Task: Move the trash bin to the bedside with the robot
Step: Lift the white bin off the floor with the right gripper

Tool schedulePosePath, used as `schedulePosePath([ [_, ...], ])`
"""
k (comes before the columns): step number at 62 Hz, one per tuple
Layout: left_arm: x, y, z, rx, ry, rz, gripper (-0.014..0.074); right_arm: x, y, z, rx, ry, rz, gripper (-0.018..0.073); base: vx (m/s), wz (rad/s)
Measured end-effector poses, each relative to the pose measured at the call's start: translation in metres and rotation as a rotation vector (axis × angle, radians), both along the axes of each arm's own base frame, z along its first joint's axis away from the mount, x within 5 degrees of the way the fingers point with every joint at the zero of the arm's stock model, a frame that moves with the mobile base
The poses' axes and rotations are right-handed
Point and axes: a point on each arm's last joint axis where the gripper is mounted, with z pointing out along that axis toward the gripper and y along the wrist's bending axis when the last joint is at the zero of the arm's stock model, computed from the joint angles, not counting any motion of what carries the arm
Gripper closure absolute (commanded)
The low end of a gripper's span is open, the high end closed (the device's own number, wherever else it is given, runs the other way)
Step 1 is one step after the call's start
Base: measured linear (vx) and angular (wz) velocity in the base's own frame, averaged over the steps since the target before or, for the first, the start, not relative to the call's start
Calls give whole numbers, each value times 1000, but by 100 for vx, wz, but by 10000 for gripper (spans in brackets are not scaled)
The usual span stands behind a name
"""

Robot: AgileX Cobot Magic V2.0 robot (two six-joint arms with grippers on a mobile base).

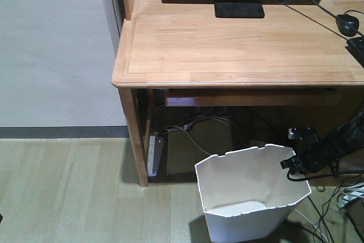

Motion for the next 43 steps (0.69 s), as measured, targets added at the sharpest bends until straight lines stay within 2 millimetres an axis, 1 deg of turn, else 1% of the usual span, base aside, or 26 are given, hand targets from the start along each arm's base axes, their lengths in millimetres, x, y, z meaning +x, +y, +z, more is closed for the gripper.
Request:
schedulePosePath([
  [10,0,0,0,0,0,0,602,-8,7,33,44,-26,-31,565,0,0],
  [21,0,0,0,0,0,0,602,-25,16,74,79,-32,-62,565,0,0],
  [23,0,0,0,0,0,0,602,-27,17,84,82,-42,-57,565,0,0],
  [34,0,0,0,0,0,0,602,-41,23,127,93,-81,-21,565,0,0],
  [35,0,0,0,0,0,0,602,-41,24,133,91,-94,-18,565,0,0],
  [43,0,0,0,0,0,0,602,-50,28,164,89,-139,1,565,0,0],
])
